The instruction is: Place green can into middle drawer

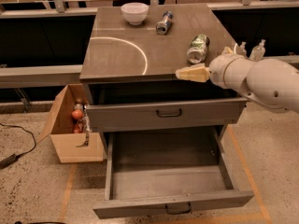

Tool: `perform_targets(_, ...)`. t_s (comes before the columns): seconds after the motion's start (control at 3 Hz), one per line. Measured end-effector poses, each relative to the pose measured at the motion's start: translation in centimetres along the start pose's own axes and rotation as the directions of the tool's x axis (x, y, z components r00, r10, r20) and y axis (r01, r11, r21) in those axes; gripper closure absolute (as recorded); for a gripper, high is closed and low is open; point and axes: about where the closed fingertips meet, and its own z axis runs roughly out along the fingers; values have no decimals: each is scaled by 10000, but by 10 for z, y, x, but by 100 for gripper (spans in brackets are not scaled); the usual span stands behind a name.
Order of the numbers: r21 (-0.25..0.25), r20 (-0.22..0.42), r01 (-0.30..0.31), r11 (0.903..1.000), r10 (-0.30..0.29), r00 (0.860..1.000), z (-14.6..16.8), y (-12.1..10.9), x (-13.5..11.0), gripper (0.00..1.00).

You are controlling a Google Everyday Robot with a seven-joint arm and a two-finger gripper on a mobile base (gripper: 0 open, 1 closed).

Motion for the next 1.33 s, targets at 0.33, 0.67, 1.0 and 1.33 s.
perform_targets(0.33, 470, 111, -393, 9981, 388, 9992, 14, 3, -10, 0)
perform_targets(0.67, 651, 165, -1026, 9926, 1018, 9947, 25, 0, -19, 0)
perform_targets(1.0, 853, 92, -1534, 9845, 1532, 9882, 34, -2, -18, 0)
perform_targets(1.33, 1045, 158, -1835, 9775, 1828, 9830, 47, -4, -18, 0)
